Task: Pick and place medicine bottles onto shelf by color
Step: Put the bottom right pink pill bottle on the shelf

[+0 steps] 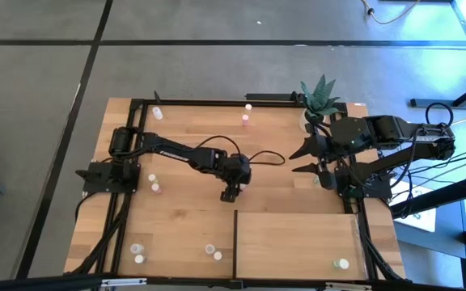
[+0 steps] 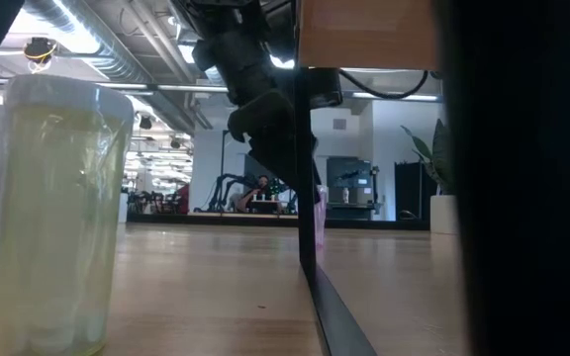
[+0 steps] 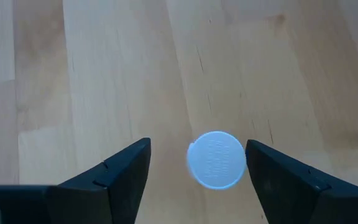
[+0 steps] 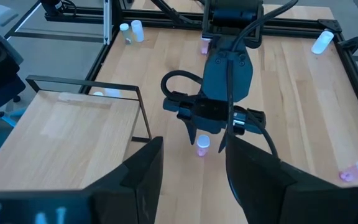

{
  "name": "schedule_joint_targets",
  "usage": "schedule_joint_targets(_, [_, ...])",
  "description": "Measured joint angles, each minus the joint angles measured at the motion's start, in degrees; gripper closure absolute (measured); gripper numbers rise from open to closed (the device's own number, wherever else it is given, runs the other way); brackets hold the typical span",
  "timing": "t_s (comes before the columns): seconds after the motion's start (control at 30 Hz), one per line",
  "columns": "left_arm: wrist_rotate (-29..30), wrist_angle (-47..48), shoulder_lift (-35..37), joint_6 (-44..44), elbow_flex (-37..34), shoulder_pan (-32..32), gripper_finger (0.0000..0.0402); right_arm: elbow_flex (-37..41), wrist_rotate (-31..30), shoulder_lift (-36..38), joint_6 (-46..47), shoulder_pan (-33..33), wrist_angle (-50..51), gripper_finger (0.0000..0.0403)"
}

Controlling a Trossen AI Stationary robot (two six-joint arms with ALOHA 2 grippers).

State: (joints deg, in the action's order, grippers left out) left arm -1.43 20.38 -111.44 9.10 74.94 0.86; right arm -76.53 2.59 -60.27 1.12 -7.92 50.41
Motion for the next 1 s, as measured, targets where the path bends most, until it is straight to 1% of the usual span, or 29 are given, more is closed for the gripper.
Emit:
schedule_joint_targets(0.37, [-1.03, -0.04, 0.0, -2.43, 0.0, -0.02, 0.0234, 0.0, 0.0, 0.0, 0.07, 0.0, 0.0, 0.0226])
schedule_joint_targets(0.63, [-1.11, -0.45, 0.0, -3.51, 0.0, 1.41, 0.0283, 0.0, 0.0, 0.0, -0.02, 0.0, 0.0, 0.0226])
schedule_joint_targets(0.77, [-1.05, -0.48, 0.0, -4.3, 0.0, 2.04, 0.0297, 0.0, 0.0, 0.0, -0.04, 0.0, 0.0, 0.0226])
schedule_joint_targets(1.0, [-0.56, -0.14, 0.38, -6.07, 0.02, 1.47, 0.0302, 0.0, 0.0, 0.0, 0.05, 0.0, 0.01, 0.0226])
